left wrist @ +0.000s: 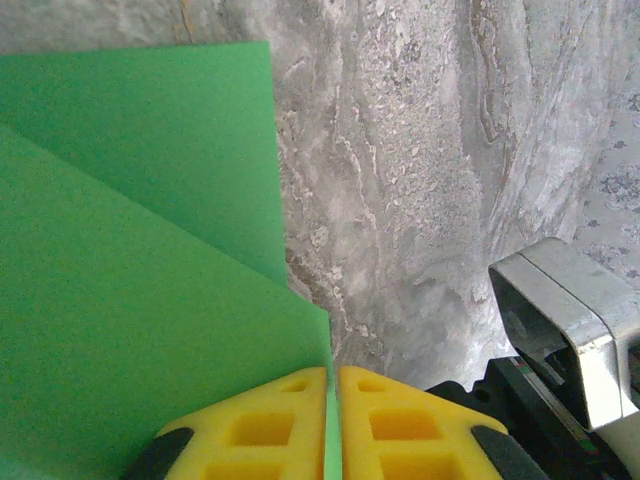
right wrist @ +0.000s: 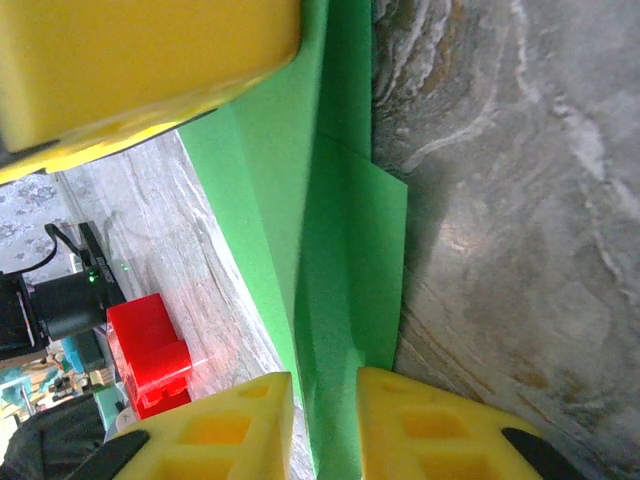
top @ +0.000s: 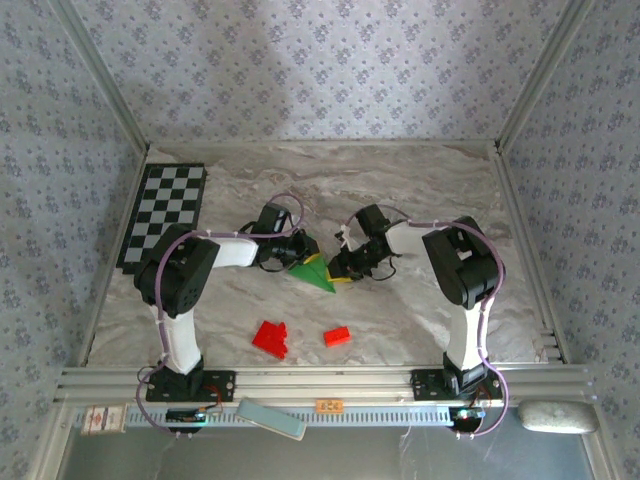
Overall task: Fold a paper plane with a square sheet of paper (pick it up from the middle)
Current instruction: Fourth fold the wing at the center of the table.
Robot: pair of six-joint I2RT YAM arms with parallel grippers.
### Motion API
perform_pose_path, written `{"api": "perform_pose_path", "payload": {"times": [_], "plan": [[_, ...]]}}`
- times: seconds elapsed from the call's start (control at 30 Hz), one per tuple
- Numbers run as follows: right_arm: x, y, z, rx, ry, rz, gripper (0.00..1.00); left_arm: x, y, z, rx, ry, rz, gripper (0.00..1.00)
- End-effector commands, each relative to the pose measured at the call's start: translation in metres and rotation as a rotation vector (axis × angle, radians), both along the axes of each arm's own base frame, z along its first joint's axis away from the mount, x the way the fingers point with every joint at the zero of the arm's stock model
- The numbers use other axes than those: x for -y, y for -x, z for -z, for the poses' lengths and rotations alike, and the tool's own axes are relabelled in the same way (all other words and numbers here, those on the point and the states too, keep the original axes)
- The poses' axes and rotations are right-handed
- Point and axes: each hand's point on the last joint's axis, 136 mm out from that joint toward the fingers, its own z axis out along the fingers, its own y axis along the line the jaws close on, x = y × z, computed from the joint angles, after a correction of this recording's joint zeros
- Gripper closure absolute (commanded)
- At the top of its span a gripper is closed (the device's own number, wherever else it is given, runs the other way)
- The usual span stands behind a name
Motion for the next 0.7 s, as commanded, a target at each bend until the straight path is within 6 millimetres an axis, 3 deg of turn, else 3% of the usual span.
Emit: {"api": "perform_pose_path", "payload": {"times": [0.0,0.33,0.67], "plan": [[0.007,0.013,0.008,-0.038,0.053,-0.012,0.78,0.003,-0.003,0.005,-0.001,-0.015,0.003,0.89],[0.012,0.016,0.021,-0.054,0.083,-0.013,0.87,0.004,-0.005,0.0,0.004,-0.011,0.004,0.89],[0.015,0.013,0.029,-0.079,0.075,0.013,0.9,0.005,-0.003,-0.031,0.064,0.024,0.025,0.87]]}}
